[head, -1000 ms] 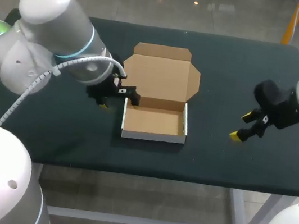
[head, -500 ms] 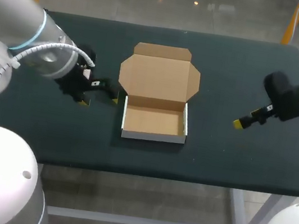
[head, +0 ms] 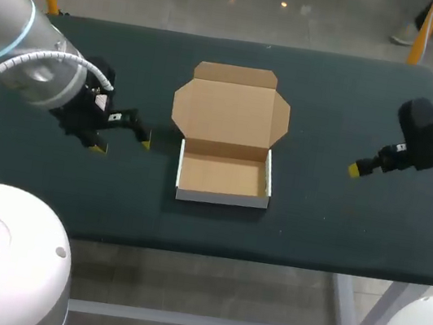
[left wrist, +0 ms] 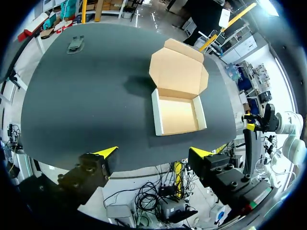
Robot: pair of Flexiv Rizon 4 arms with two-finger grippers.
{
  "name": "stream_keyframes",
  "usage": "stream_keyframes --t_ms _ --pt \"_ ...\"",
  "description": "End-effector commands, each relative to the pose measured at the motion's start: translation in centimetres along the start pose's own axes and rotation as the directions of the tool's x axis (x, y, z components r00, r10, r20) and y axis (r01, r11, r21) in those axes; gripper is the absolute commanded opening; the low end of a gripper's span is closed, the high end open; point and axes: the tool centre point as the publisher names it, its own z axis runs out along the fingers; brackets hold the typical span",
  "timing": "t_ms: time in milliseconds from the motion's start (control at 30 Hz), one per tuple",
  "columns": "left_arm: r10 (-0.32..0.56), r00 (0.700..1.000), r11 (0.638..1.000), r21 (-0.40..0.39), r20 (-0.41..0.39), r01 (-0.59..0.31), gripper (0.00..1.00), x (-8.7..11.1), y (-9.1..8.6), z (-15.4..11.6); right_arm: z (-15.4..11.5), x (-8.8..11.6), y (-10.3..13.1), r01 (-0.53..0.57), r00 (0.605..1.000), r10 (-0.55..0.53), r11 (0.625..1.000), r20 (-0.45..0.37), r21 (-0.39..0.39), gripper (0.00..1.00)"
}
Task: Assemble the packaging by folding the flat box into shape, placing the metal phone stand inside, and closing the box properly
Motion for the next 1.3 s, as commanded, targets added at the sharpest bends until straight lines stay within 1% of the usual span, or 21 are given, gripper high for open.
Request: stream_keyframes --t_ms 33,100,167,267,467,667,767,867,1000,1300 --pt "0.004 1.000 1.000 -0.026 0.006 -0.004 1.00 -0.6 0.7 -1.8 -1.2 0.1 -0.7 -0.039 0.999 0.039 0.999 0.024 0.003 1.00" --pt "0.000 1.000 0.999 -0.043 0.010 0.001 1.00 -0.9 0.9 -2.1 -1.6 0.1 -0.9 -0.055 0.998 0.055 0.999 0.029 0.001 1.00" --pt "-0.006 1.000 0.999 -0.048 0.023 0.007 1.00 -1.2 1.0 -2.4 -1.8 0.0 -1.1 -0.092 0.994 0.091 0.996 0.061 0.013 1.00" --pt "-0.008 1.000 0.999 -0.053 0.026 0.010 1.00 -1.6 1.4 -3.1 -2.3 -0.1 -1.6 -0.126 0.990 0.126 0.992 0.060 0.010 1.00" --pt "0.022 0.999 0.995 -0.096 0.037 -0.018 1.00 -2.5 1.9 -4.9 -3.5 -0.1 -2.4 -0.183 0.980 0.180 0.983 0.086 0.019 1.00" --pt "0.026 0.999 0.993 -0.114 0.022 -0.023 1.00 -3.1 2.3 -6.5 -4.9 -0.1 -3.4 -0.255 0.962 0.250 0.966 0.110 0.035 1.00" --pt "0.036 0.999 0.990 -0.135 0.017 -0.034 1.00 -3.5 2.5 -7.2 -5.5 -0.1 -3.8 -0.278 0.954 0.271 0.960 0.126 0.042 1.00" --pt "0.048 0.998 0.988 -0.147 0.031 -0.043 1.00 -3.8 2.8 -7.7 -6.1 0.0 -4.1 -0.295 0.948 0.287 0.954 0.135 0.044 1.00" --pt "0.063 0.997 0.986 -0.158 0.040 -0.056 1.00 -3.9 3.0 -8.3 -6.8 0.0 -4.5 -0.312 0.942 0.305 0.950 0.141 0.032 1.00" --pt "0.043 0.997 0.987 -0.160 0.064 -0.032 1.00 -4.7 3.0 -9.7 -7.9 -0.2 -5.2 -0.341 0.930 0.331 0.939 0.158 0.038 1.00"
